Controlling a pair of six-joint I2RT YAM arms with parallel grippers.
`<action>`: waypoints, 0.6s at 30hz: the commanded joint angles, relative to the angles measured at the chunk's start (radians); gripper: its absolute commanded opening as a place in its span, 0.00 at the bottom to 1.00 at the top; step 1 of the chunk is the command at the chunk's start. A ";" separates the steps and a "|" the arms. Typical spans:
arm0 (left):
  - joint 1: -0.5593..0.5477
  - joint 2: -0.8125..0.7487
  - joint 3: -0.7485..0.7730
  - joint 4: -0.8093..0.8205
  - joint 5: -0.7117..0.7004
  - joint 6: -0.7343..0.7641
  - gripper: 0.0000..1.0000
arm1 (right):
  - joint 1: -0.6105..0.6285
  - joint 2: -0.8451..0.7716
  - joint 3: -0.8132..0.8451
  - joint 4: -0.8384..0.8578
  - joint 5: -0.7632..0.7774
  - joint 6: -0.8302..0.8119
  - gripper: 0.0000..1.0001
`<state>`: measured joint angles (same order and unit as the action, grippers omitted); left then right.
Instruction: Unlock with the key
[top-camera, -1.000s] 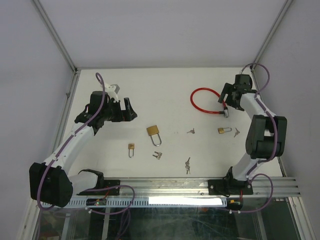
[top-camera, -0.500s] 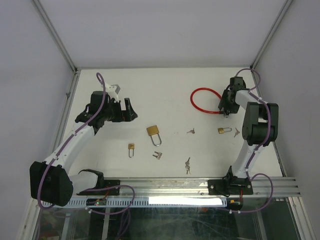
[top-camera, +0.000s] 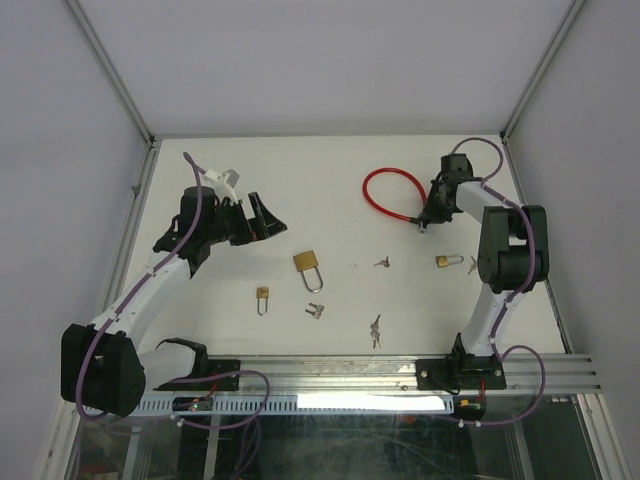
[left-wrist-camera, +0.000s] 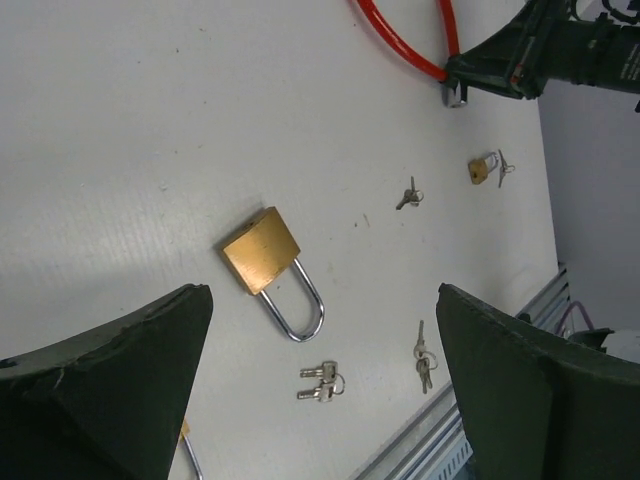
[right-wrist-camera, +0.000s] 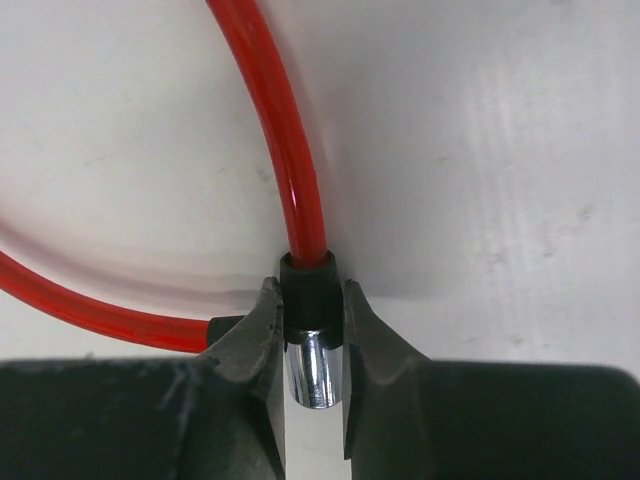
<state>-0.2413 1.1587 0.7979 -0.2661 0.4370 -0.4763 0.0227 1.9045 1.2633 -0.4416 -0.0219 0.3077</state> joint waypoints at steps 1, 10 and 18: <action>-0.004 -0.035 -0.041 0.205 0.068 -0.165 0.99 | 0.051 -0.119 -0.012 0.093 -0.108 0.102 0.00; -0.073 -0.005 -0.104 0.415 0.043 -0.343 0.99 | 0.176 -0.193 -0.082 0.241 -0.203 0.250 0.00; -0.119 0.037 -0.141 0.487 0.013 -0.401 0.99 | 0.356 -0.116 -0.033 0.250 -0.128 0.283 0.00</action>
<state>-0.3477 1.1908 0.6739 0.1219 0.4709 -0.8276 0.3134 1.7775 1.1778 -0.2794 -0.1646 0.5400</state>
